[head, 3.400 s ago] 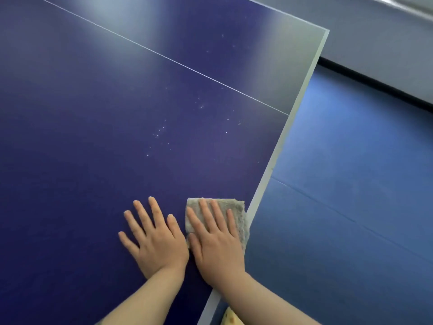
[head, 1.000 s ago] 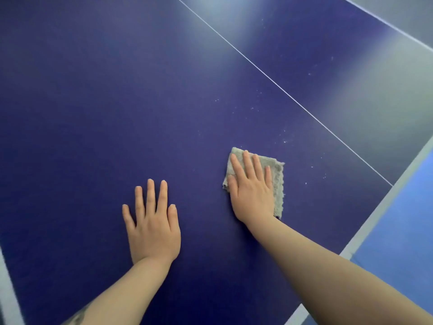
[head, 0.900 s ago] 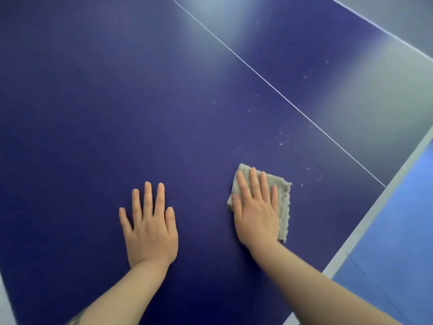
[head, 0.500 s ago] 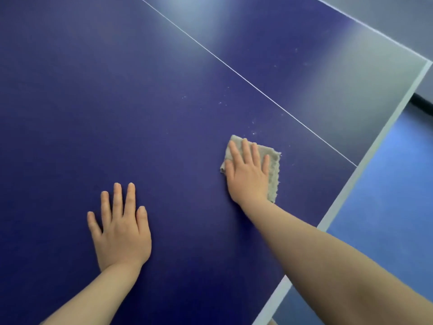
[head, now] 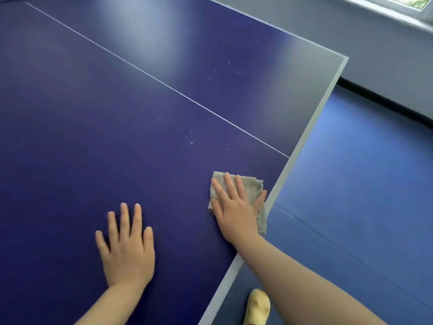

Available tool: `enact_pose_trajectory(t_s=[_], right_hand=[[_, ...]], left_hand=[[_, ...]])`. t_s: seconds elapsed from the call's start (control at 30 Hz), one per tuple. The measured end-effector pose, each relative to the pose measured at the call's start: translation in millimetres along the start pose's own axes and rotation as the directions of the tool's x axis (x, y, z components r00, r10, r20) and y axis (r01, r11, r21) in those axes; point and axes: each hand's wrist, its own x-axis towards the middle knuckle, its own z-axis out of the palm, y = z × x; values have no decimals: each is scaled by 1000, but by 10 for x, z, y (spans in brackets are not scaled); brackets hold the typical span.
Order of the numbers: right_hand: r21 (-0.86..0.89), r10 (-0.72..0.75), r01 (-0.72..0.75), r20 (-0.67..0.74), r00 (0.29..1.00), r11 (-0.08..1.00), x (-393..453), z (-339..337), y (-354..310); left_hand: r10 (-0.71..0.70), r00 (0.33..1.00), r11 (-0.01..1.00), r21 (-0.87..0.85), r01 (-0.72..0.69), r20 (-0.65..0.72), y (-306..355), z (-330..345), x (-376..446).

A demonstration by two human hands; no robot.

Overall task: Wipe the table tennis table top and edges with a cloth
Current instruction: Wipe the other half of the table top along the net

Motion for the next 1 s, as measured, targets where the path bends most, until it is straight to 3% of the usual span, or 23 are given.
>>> enact_pose_trajectory(t_s=[0.07, 0.13, 0.23, 0.33, 0.47, 0.53, 0.6, 0.67, 0.7, 0.77, 0.83, 0.93, 1.0], right_hand=[[116, 252, -251, 5, 968, 961, 60, -97, 350], [241, 343, -322, -49, 938, 915, -49, -103, 555], [187, 186, -156, -154, 970, 970, -392, 42, 416], [90, -54, 67, -139, 989, 994, -554, 146, 157], [-7, -377, 377, -55, 925, 926, 11, -7, 311], [48, -303, 303, 1, 953, 952, 369, -158, 609], [105, -61, 57, 34, 998, 993, 563, -267, 967], [161, 113, -118, 43, 993, 980, 508, -305, 1198], [180, 132, -140, 54, 990, 974, 402, -275, 1209], [173, 30, -38, 46, 998, 984, 92, -184, 1045], [129, -186, 182, 18, 982, 975, -118, -112, 786], [62, -513, 510, 81, 854, 858, 136, -122, 468], [101, -601, 593, 173, 781, 799, 499, -204, 331]], left_hand=[[38, 999, 999, -24, -38, -9, 550, 163, -61], [4, 1000, 999, -45, -3, 13, 1022, 243, -49], [-96, 995, 993, -66, 96, 8, 1371, 279, -17], [-125, 992, 988, -96, 122, -21, 1390, 281, -11], [-170, 985, 982, -84, 167, -36, 1381, 283, 20], [-177, 983, 983, -55, 174, -43, 1399, 299, 23], [-175, 983, 984, -35, 174, -49, 1407, 305, 3], [-187, 981, 982, -19, 186, -47, 1409, 309, -1], [-194, 980, 981, -11, 193, -45, 1413, 306, 2], [-205, 978, 979, 0, 205, -46, 1426, 303, 1], [-212, 976, 977, 9, 212, -52, 1437, 303, 3], [-232, 971, 973, 0, 232, -62, 1438, 310, 13], [-242, 969, 970, 1, 242, -60, 1431, 313, 23]])
